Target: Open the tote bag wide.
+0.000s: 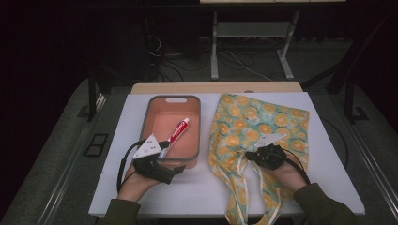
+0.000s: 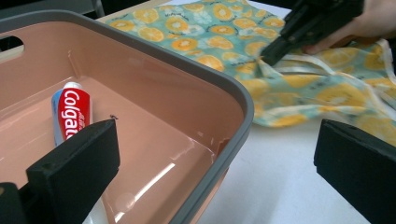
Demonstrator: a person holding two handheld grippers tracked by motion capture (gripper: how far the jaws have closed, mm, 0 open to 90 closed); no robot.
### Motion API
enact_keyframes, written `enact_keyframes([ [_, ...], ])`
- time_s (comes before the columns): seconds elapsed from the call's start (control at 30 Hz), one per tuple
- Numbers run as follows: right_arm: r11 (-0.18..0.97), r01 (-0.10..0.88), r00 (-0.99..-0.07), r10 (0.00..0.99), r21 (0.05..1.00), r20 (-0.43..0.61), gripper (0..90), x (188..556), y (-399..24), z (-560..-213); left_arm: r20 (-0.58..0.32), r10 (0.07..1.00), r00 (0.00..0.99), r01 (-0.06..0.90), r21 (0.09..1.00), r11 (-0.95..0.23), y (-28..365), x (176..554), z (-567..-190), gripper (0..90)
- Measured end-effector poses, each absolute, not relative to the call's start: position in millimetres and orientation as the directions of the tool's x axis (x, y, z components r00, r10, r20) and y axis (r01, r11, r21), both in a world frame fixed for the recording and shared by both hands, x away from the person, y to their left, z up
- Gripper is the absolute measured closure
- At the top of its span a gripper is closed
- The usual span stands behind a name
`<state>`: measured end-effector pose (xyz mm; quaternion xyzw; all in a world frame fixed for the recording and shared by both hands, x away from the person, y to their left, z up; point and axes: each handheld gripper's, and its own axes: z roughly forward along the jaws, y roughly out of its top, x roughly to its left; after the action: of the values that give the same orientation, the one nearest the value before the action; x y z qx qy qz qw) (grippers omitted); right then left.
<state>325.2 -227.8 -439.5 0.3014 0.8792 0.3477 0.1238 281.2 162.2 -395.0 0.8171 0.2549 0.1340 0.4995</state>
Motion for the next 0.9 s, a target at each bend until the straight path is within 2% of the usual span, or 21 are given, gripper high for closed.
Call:
enact_keyframes([
  [0.07,0.562,0.447,-0.783,0.622,0.696,0.001,89.2,328,-229,-440,-0.036,0.551,0.834,0.283,0.884,-0.372,162,281,-395,0.0],
  [0.1,0.549,0.452,-0.795,0.606,0.704,0.038,75.2,327,-232,-438,-0.035,0.550,0.834,0.283,0.884,-0.373,162,281,-395,0.0],
  [0.13,0.549,0.452,-0.795,0.606,0.704,0.038,75.2,327,-232,-438,-0.036,0.550,0.834,0.283,0.884,-0.372,162,281,-395,0.0],
  [0.17,0.538,0.444,-0.803,0.593,0.717,0.051,67.5,326,-233,-435,-0.037,0.550,0.834,0.284,0.884,-0.371,162,281,-395,0.0],
  [0.2,0.521,0.439,-0.814,0.576,0.732,0.079,54.9,323,-234,-429,-0.037,0.551,0.834,0.284,0.884,-0.371,162,281,-395,0.0],
  [0.23,0.516,0.426,-0.819,0.569,0.744,0.074,50.4,321,-234,-425,-0.036,0.552,0.833,0.284,0.884,-0.372,162,281,-395,0.0],
  [0.27,0.516,0.426,-0.819,0.569,0.744,0.074,50.4,321,-234,-425,-0.035,0.552,0.833,0.284,0.883,-0.373,162,281,-395,0.0],
  [0.37,0.516,0.395,-0.833,0.550,0.760,0.060,42.2,320,-231,-414,-0.035,0.553,0.833,0.284,0.883,-0.373,162,281,-395,0.0],
  [0.43,0.530,0.381,-0.833,0.552,0.757,0.033,41.0,325,-230,-412,-0.034,0.553,0.833,0.284,0.883,-0.374,162,281,-395,0.0],
  [0.53,0.534,0.407,-0.830,0.555,0.741,0.056,39.5,338,-233,-418,-0.033,0.552,0.833,0.283,0.883,-0.374,162,281,-395,0.0],
  [0.63,0.566,0.404,-0.845,0.531,0.719,0.056,40.2,347,-230,-428,-0.034,0.551,0.834,0.283,0.883,-0.374,162,281,-395,0.0],
  [0.73,0.605,0.413,-0.858,0.509,0.681,0.067,51.2,352,-221,-440,-0.033,0.550,0.835,0.282,0.883,-0.374,162,281,-395,0.0],
  [0.83,0.635,0.401,-0.873,0.483,0.660,0.065,80.9,355,-215,-446,-0.032,0.549,0.835,0.281,0.883,-0.375,162,281,-395,0.0],
  [0.87,0.639,0.404,-0.876,0.476,0.654,0.077,87.1,356,-213,-445,-0.032,0.549,0.835,0.281,0.883,-0.375,162,281,-395,0.0],
  [0.9,0.647,0.395,-0.879,0.473,0.652,0.062,89.0,356,-212,-445,-0.032,0.550,0.835,0.280,0.884,-0.374,162,281,-395,0.0],
])
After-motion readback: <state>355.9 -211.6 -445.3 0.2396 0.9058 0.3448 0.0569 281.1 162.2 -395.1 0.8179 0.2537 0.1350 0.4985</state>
